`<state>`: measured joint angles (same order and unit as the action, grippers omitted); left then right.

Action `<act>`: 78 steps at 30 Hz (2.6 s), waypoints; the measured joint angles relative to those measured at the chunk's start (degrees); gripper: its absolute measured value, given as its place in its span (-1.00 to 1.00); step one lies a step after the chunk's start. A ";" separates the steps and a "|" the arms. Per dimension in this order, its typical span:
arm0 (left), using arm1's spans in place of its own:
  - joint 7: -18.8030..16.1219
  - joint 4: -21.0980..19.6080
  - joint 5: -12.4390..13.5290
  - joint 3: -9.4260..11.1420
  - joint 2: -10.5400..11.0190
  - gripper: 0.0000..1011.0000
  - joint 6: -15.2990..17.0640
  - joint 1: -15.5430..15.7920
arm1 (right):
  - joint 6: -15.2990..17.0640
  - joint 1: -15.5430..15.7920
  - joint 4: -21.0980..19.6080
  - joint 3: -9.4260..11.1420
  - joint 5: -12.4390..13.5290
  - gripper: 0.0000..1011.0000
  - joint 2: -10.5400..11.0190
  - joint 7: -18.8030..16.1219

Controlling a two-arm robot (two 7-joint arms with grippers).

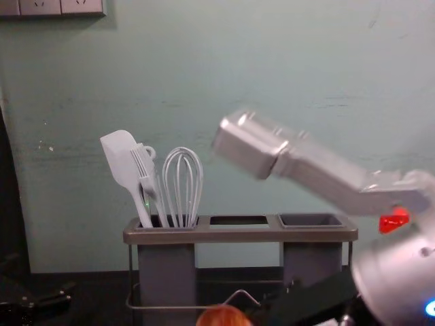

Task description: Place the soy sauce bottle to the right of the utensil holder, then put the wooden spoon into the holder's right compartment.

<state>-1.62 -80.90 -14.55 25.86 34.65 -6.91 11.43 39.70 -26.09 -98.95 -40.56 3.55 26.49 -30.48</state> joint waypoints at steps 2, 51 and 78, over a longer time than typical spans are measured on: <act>0.00 0.00 0.00 0.00 0.00 1.00 0.00 0.00 | -2.10 1.10 -1.14 1.07 0.32 0.66 0.58 0.04; 0.00 0.00 0.00 0.00 0.00 1.00 0.00 0.00 | -35.83 -7.12 7.82 16.87 18.92 0.66 -0.82 -0.55; 0.00 0.00 0.00 0.00 0.00 1.00 0.00 0.00 | -34.53 -15.18 22.35 12.15 15.59 0.66 -4.32 -0.69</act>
<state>-1.62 -80.90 -14.55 25.86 34.64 -6.91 11.43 5.16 -41.27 -76.60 -28.41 19.14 22.17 -31.17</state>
